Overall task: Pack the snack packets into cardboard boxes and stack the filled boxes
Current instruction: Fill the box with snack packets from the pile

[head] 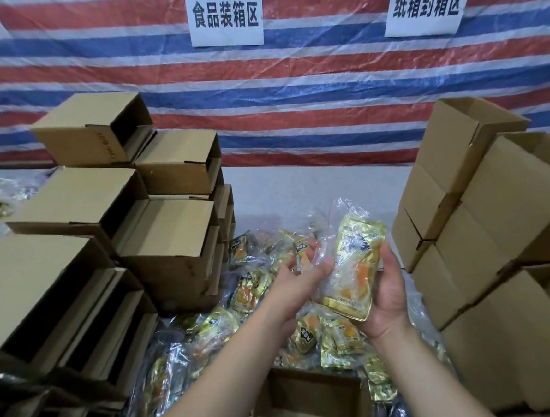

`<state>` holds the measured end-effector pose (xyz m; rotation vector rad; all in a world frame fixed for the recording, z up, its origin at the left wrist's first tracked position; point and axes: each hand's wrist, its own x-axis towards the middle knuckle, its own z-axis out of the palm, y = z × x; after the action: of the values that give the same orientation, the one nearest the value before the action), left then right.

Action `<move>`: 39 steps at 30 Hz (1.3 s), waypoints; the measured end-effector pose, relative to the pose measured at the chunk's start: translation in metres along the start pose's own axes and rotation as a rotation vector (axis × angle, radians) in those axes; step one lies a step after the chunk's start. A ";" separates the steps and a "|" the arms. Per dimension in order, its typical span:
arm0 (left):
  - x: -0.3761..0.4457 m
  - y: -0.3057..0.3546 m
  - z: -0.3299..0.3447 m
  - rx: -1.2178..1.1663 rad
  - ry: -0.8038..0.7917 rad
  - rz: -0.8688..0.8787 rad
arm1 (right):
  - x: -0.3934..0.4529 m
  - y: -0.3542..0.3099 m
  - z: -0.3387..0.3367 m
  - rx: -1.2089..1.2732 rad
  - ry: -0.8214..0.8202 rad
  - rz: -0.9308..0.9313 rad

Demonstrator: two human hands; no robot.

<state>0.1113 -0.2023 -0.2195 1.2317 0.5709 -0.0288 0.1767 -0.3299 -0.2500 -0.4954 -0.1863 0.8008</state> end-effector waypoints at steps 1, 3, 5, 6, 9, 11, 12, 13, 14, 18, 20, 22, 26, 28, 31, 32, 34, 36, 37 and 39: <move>-0.001 -0.002 -0.003 0.005 -0.035 -0.028 | -0.003 -0.001 0.002 -0.022 0.014 0.000; -0.001 -0.006 -0.010 0.046 -0.097 -0.051 | -0.009 -0.001 0.004 -0.078 0.076 0.008; -0.002 -0.012 -0.021 0.121 -0.145 -0.040 | -0.012 -0.003 0.002 -0.148 0.150 0.020; -0.003 -0.017 -0.028 0.190 -0.160 -0.024 | -0.014 -0.004 0.000 -0.185 0.180 0.025; -0.003 -0.042 -0.059 0.507 -0.128 0.046 | -0.019 -0.012 -0.005 -0.308 0.261 0.044; -0.003 -0.067 -0.082 0.694 -0.080 0.043 | -0.024 -0.014 -0.006 -0.436 0.286 0.104; -0.004 -0.081 -0.091 0.750 -0.078 0.014 | -0.027 -0.013 -0.006 -0.525 0.279 0.145; -0.005 -0.094 -0.100 0.786 -0.089 -0.027 | -0.030 -0.011 -0.005 -0.631 0.257 0.176; -0.006 -0.107 -0.107 0.805 -0.107 -0.075 | -0.033 -0.007 -0.004 -0.752 0.225 0.193; -0.014 -0.144 -0.119 0.692 -0.151 -0.221 | -0.046 0.015 -0.003 -1.170 0.065 0.347; -0.018 -0.151 -0.116 0.595 -0.112 -0.210 | -0.050 0.026 -0.006 -1.343 -0.021 0.467; -0.020 -0.154 -0.113 0.545 -0.081 -0.171 | -0.054 0.035 -0.011 -1.451 -0.115 0.590; -0.025 -0.157 -0.109 0.440 -0.010 -0.138 | -0.060 0.055 -0.025 -1.639 -0.222 0.716; -0.025 -0.157 -0.108 0.401 0.021 -0.129 | -0.062 0.063 -0.034 -1.698 -0.221 0.768; -0.025 -0.161 -0.104 0.417 0.019 -0.086 | -0.060 0.071 -0.044 -1.766 -0.247 0.867; -0.024 -0.162 -0.103 0.435 0.023 -0.068 | -0.058 0.075 -0.046 -1.798 -0.256 0.891; -0.023 -0.165 -0.099 0.434 0.053 -0.047 | -0.054 0.086 -0.051 -1.896 -0.285 0.926; -0.023 -0.169 -0.097 0.471 0.089 -0.033 | -0.052 0.102 -0.060 -2.012 -0.346 0.968; -0.024 -0.172 -0.097 0.490 0.100 -0.028 | -0.052 0.110 -0.064 -2.055 -0.369 0.994; -0.028 -0.178 -0.098 0.454 0.129 -0.041 | -0.054 0.124 -0.072 -2.089 -0.359 1.022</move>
<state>-0.0085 -0.1852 -0.3851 1.6711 0.7262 -0.1191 0.0844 -0.3215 -0.3724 -2.5490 -1.2092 1.4771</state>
